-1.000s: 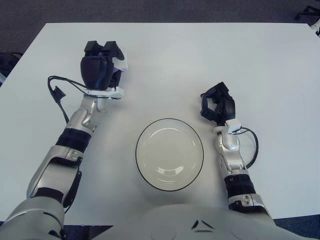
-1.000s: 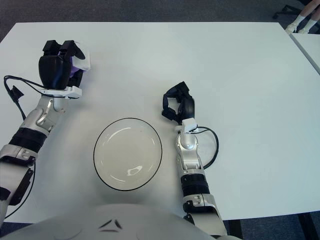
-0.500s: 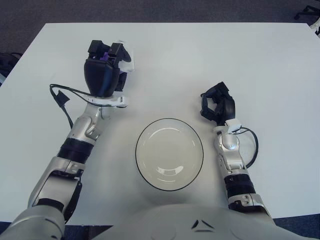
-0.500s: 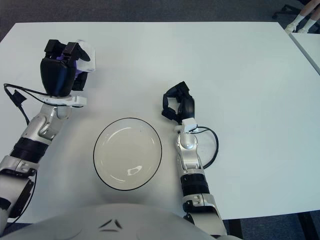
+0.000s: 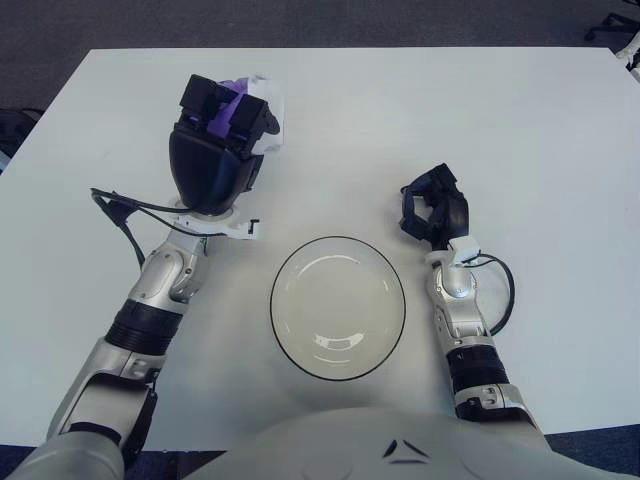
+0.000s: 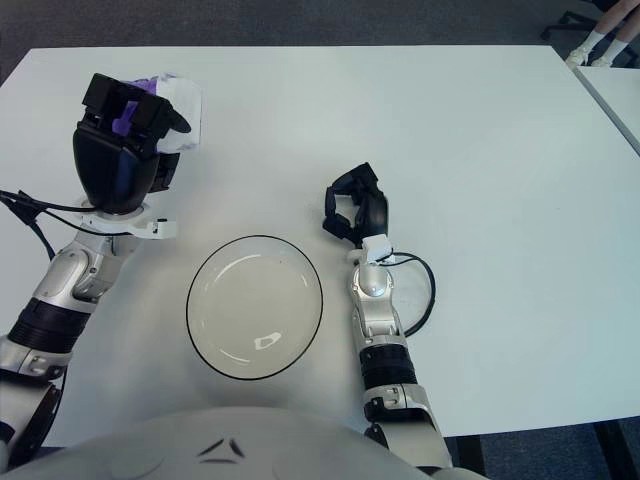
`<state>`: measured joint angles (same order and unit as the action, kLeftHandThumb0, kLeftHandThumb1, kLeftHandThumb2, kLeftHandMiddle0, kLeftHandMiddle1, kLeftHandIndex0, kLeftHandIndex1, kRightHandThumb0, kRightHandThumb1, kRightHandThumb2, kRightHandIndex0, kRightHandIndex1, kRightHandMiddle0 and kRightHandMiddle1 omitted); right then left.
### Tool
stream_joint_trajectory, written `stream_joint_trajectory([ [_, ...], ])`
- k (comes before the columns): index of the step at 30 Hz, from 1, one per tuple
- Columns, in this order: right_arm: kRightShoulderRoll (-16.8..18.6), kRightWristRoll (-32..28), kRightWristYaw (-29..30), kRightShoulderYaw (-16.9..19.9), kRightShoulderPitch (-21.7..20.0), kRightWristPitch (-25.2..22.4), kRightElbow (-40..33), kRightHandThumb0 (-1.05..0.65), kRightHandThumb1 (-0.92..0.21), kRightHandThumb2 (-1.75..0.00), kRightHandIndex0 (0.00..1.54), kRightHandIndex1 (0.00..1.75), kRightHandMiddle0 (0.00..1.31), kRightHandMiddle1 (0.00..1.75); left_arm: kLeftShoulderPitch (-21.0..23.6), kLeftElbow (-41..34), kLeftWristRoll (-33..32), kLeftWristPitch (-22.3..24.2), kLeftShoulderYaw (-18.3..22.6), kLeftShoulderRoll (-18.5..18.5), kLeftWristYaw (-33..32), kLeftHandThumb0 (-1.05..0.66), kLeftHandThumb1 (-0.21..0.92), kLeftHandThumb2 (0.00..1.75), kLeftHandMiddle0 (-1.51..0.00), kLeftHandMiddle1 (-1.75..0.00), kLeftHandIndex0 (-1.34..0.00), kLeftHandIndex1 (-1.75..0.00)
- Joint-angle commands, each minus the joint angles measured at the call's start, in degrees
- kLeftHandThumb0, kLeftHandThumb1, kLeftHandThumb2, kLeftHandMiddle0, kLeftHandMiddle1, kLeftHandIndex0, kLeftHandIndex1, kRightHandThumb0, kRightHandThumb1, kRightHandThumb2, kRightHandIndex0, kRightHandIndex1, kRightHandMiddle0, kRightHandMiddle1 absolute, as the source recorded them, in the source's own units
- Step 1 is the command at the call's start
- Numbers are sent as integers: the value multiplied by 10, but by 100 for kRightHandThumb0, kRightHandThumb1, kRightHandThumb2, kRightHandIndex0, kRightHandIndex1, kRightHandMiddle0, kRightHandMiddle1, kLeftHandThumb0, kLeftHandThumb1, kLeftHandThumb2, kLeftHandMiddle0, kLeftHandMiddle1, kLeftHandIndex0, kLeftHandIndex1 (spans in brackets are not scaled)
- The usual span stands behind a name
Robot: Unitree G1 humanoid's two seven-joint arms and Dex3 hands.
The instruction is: Put the tissue paper into the plate.
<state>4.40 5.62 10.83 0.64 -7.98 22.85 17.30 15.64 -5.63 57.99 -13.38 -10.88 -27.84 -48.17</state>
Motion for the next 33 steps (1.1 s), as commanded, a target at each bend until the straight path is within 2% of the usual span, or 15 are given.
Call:
stream_joint_trajectory([
  [1, 0, -3, 3, 6, 49, -36, 68, -41, -55, -104, 61, 137, 43, 175, -24, -35, 4, -20, 10, -10, -5, 0, -5, 170, -89, -164, -70, -175],
  [2, 0, -2, 4, 6, 48, -36, 70, -41, -55, -104, 61, 137, 43, 175, -26, -38, 4, -23, 11, -10, -5, 0, -6, 170, -88, -164, -70, -175],
  [5, 0, 0, 5, 5, 44, -38, 73, -41, -55, -104, 61, 137, 43, 175, -31, -66, -2, -86, -38, -27, 58, 0, -4, 169, -84, -169, -73, -170],
  [9, -1, -1, 5, 5, 41, -36, 78, -41, -54, -105, 61, 137, 44, 175, -66, -88, -151, -154, -19, -17, 104, -1, -6, 173, -85, -174, -72, -172],
  [11, -2, -1, 4, 5, 38, -35, 82, -41, -53, -106, 61, 138, 44, 175, -70, -80, -246, -198, -25, -8, 139, -1, -6, 174, -86, -174, -71, -173],
  [12, -2, -2, 3, 5, 37, -35, 83, -41, -52, -106, 61, 138, 44, 175, -70, -76, -274, -216, -28, -5, 149, -1, -8, 174, -88, -174, -74, -168],
  [16, -2, 0, 5, 4, 33, -35, 89, -42, -52, -107, 62, 139, 45, 175, -78, -89, -292, -273, -29, -9, 172, -1, -10, 174, -91, -175, -79, -157],
  [22, -2, 2, 7, 2, 29, -34, 94, -42, -52, -107, 61, 139, 45, 175, -100, -126, -352, -307, -24, -11, 256, -1, -10, 171, -92, -175, -81, -150],
  [26, -1, 0, 8, 2, 28, -37, 93, -41, -53, -106, 60, 138, 44, 175, -109, -180, -421, -311, -29, -39, 344, -1, -7, 167, -90, -175, -80, -149],
  [28, -1, 0, 8, 2, 27, -37, 94, -41, -53, -105, 60, 138, 44, 175, -108, -191, -426, -313, -23, -37, 371, -1, -6, 166, -89, -175, -80, -148],
  [33, -2, 3, 12, 2, 23, -34, 101, -41, -53, -105, 61, 138, 44, 175, -51, -158, -314, -400, -11, -3, 385, -1, -2, 159, -84, -175, -83, -140],
])
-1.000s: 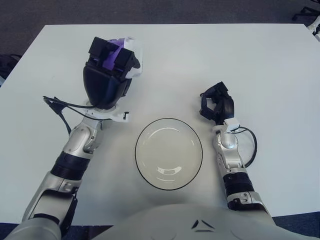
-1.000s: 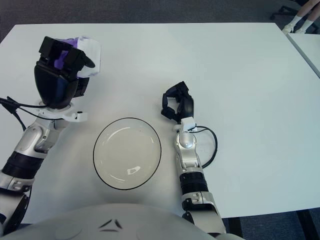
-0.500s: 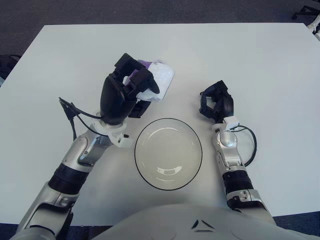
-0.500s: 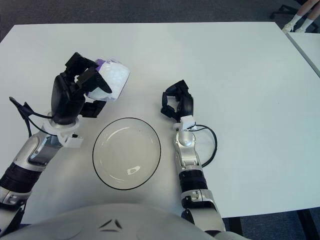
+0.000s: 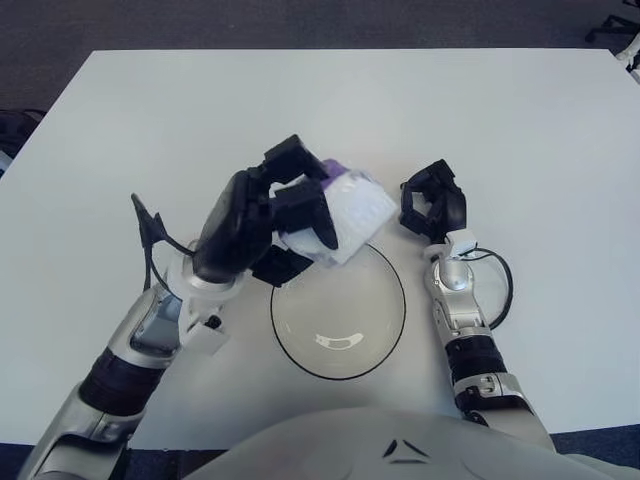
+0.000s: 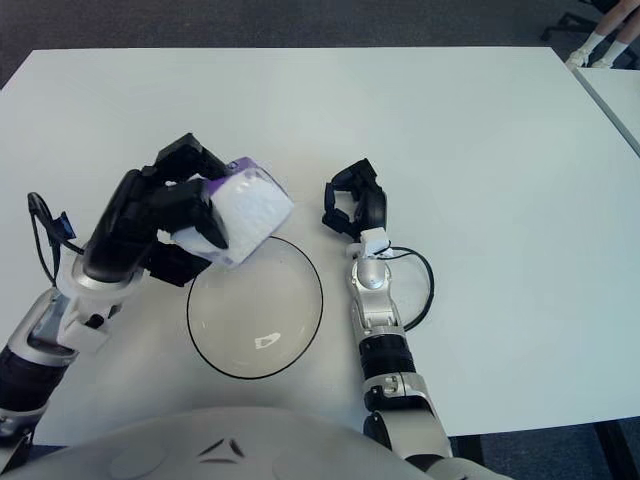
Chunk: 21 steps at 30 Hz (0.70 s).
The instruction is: Put the tissue paper into the plate.
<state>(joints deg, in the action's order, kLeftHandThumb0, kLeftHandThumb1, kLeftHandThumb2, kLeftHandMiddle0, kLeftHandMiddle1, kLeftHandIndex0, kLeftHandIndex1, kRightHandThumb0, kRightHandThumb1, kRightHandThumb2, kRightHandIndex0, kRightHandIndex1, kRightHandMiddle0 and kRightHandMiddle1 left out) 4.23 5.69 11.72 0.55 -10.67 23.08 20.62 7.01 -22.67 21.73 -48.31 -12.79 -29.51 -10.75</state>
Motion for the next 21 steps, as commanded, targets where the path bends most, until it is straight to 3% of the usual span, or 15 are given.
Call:
stream_joint_trajectory([
  [1, -1, 3, 4, 3, 50, -36, 69, -41, -53, -106, 62, 138, 44, 175, 46, 21, 62, -68, 9, 17, 12, -1, -1, 157, -83, -175, -84, -138],
  [6, -2, 3, 3, 2, 49, -31, 71, -42, -51, -108, 63, 138, 46, 175, 89, 60, 67, -124, 5, -4, 54, -1, 1, 155, -81, -175, -84, -137],
  [10, -2, 1, 3, 2, 49, -27, 75, -42, -51, -109, 63, 138, 46, 175, 108, 91, 72, -145, 4, -4, 78, -1, 3, 156, -81, -175, -76, -147],
  [15, -2, 1, 4, 2, 49, -22, 78, -42, -51, -109, 63, 138, 46, 175, 90, 56, -5, -80, -21, -36, 154, -1, 3, 160, -82, -175, -67, -160],
  [19, -2, 0, 3, 3, 49, -25, 79, -42, -51, -108, 63, 139, 45, 175, -21, -32, 9, -65, -12, -11, 160, -1, 0, 166, -85, -175, -66, -166],
  [21, -2, -1, 2, 3, 50, -25, 78, -42, -52, -107, 63, 139, 45, 175, -17, -29, 8, -51, -19, -8, 172, -1, -1, 167, -86, -175, -66, -167],
])
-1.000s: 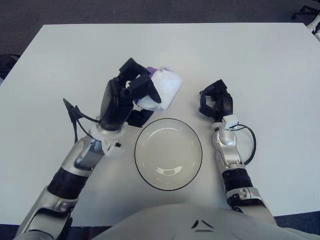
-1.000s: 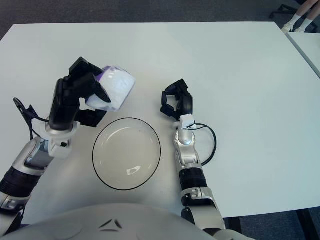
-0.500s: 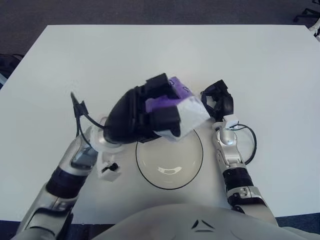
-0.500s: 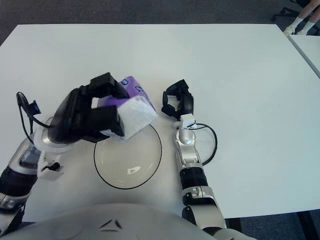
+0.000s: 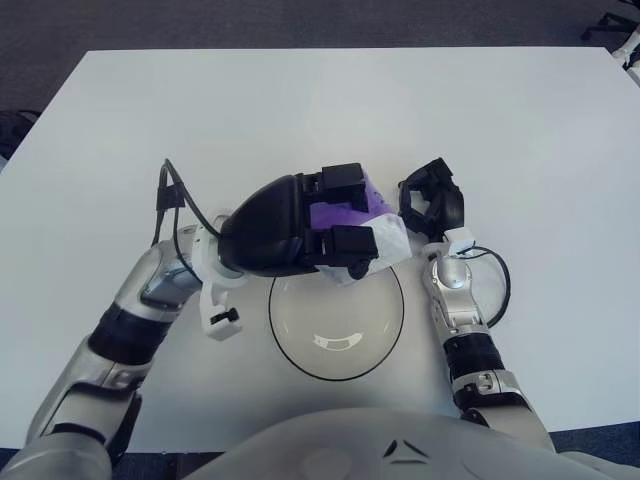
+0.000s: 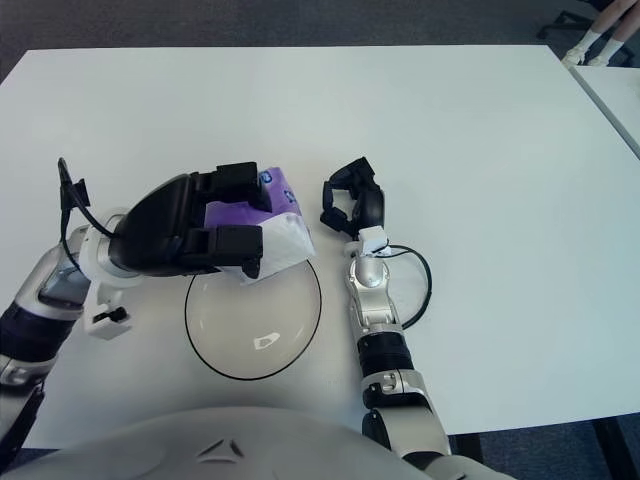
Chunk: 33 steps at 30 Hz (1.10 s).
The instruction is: Put the tissue paper into the plate.
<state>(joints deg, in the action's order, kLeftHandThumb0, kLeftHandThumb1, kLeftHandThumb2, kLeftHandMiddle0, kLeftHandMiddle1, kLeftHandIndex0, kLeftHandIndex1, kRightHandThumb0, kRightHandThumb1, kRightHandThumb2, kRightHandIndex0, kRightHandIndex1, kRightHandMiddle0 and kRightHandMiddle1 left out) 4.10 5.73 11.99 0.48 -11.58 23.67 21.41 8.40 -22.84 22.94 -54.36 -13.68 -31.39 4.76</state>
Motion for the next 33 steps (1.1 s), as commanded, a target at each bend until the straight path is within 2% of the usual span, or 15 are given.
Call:
stream_joint_trajectory([
  [1, -1, -2, -1, 4, 59, -31, 70, -42, -52, -107, 63, 139, 45, 175, -22, -22, -6, 18, -16, 11, 26, -1, -1, 168, -86, -175, -67, -167],
  [3, -1, -3, -2, 4, 60, -31, 70, -41, -52, -106, 63, 139, 45, 175, -8, -5, -3, 18, -27, 13, 41, -1, -2, 168, -86, -175, -67, -167],
  [9, -3, -1, -1, 4, 60, -29, 72, -41, -53, -105, 63, 139, 44, 175, 27, 52, -36, -29, -50, 6, 68, -1, -2, 168, -86, -175, -68, -166],
  [15, -4, -1, -1, 4, 61, -27, 72, -41, -54, -105, 63, 139, 44, 175, 40, 83, -67, -42, -32, -5, 81, -1, -3, 169, -88, -175, -69, -165],
  [19, -4, -1, 0, 3, 62, -26, 71, -41, -53, -105, 63, 139, 44, 175, 39, 74, -62, -29, -19, 2, 90, -1, -4, 171, -89, -175, -68, -167],
  [33, -5, -1, -2, 3, 62, -24, 70, -41, -54, -104, 62, 138, 43, 175, 36, 49, -106, -16, 4, -8, 117, -1, 8, 159, -81, -175, -55, -171],
])
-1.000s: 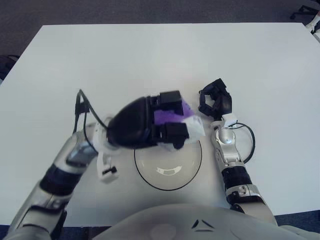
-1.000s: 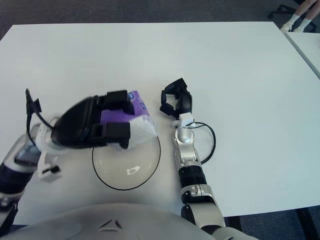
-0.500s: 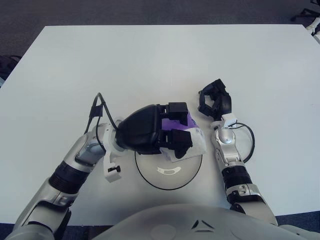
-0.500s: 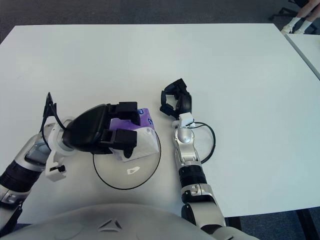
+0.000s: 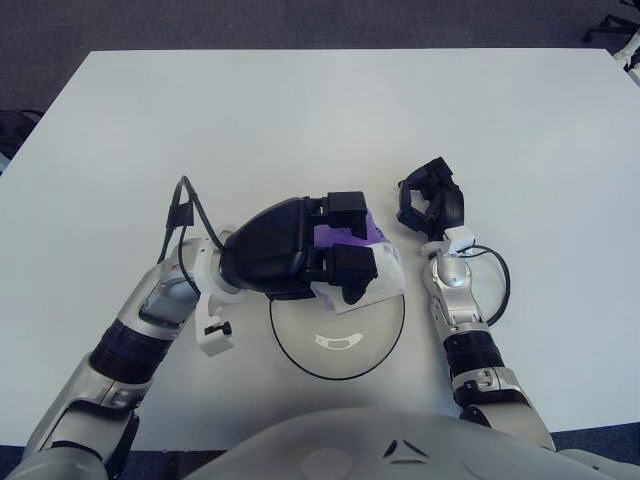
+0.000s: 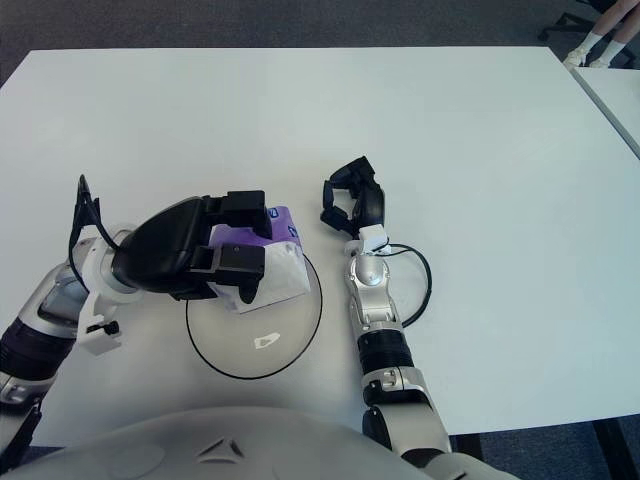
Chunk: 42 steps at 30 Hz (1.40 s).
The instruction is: Put the tissue paper into the plate.
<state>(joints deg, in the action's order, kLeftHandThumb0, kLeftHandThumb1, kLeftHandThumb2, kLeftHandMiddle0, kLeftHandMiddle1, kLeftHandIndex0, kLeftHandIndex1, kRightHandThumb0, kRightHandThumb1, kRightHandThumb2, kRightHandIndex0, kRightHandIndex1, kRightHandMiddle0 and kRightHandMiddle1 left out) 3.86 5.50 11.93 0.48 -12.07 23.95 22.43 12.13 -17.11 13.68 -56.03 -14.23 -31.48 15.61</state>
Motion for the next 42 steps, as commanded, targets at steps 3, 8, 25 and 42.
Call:
stream_joint_trajectory([
  [3, -3, 0, -3, 3, 66, -29, 60, -41, -55, -104, 62, 138, 43, 175, 5, -5, -20, -2, 8, -8, 16, -1, 16, 151, -74, -175, -49, -173],
  [8, -3, 0, -3, 4, 64, -29, 61, -41, -54, -104, 62, 138, 43, 175, 14, 5, -17, -22, 18, -2, 17, -1, 33, 132, -61, -174, -36, -174],
  [25, -2, -6, -9, 6, 65, -37, 53, -41, -53, -105, 61, 138, 44, 175, 46, 80, -19, -128, 9, 22, 19, -35, 48, 111, -53, -170, -45, -174],
  [42, -3, 4, -1, 3, 67, -41, 49, -41, -53, -106, 63, 139, 44, 175, 90, 106, -14, -176, -12, -28, 49, -95, 92, 113, 0, -13, 0, -36],
])
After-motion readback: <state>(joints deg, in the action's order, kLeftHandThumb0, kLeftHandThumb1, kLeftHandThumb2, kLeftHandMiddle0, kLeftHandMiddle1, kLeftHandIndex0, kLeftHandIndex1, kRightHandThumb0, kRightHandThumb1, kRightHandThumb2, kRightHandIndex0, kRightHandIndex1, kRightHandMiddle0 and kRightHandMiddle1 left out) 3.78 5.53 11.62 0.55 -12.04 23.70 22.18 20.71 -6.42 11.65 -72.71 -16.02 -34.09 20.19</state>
